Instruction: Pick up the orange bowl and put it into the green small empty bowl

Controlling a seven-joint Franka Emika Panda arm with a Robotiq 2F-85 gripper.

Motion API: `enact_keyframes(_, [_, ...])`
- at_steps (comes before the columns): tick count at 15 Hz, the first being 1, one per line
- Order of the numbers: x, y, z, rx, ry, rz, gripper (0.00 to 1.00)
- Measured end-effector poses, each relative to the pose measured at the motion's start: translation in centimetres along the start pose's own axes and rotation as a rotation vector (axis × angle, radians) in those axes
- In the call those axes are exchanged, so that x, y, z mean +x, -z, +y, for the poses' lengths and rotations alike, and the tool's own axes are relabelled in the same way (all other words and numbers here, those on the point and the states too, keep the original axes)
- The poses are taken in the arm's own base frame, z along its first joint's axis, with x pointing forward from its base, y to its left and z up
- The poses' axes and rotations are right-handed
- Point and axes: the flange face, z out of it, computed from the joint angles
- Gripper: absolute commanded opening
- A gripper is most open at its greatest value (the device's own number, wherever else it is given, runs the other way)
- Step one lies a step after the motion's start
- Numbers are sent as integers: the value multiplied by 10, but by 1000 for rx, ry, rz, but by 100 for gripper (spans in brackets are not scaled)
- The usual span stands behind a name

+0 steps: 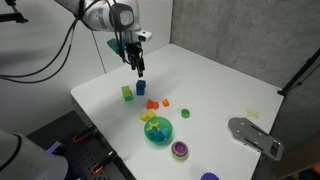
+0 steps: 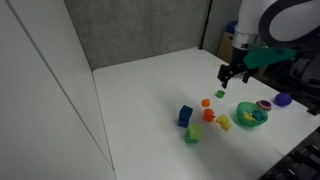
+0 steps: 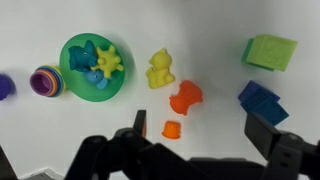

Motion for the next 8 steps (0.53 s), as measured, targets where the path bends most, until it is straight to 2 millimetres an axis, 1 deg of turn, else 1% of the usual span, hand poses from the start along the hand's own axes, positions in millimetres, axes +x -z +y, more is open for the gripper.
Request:
enact_keyframes(2, [13,-17,5,-22,-36,-18,100])
enact_keyframes(3, [15,-22,7,-26,-40,-25,100])
enact_keyframes(8, [13,-27,4,-33,-37,-32,100])
